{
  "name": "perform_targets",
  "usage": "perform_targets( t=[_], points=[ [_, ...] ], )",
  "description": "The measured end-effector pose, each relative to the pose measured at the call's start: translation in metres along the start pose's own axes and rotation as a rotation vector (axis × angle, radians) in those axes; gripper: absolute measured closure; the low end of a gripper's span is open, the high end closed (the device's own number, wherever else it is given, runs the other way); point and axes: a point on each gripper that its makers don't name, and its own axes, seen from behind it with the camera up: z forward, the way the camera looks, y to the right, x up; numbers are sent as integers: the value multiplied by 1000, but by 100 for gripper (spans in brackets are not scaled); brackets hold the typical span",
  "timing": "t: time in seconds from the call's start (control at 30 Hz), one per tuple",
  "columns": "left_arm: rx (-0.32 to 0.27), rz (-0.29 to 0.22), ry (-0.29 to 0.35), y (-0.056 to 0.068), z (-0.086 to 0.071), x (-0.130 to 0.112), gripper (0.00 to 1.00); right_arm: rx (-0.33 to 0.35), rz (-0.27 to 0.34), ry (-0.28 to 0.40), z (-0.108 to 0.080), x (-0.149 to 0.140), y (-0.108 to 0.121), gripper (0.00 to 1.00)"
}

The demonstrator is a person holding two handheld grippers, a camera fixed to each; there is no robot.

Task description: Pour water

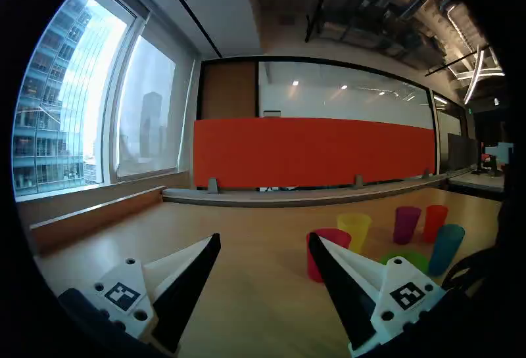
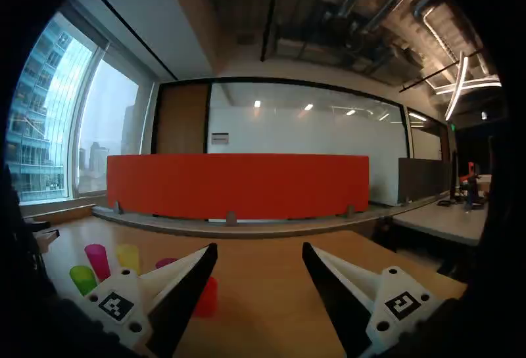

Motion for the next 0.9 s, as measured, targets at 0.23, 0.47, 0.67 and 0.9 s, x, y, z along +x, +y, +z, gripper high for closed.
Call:
perform_targets(
  t=[0.23, 0.47, 0.67, 0.9],
  points=[
    [1, 1, -2, 0, 1, -1, 0, 6, 3, 4, 0, 1, -1, 0],
    [1, 1, -2, 0, 1, -1, 0, 23, -8, 14, 1, 4, -4, 0],
    [0, 2, -2, 0, 1, -2, 0, 28, -26, 34, 1, 9, -1, 0],
    [1, 2, -3, 1, 1, -2, 0, 38, -39, 40, 6, -2, 0, 0]
  ],
)
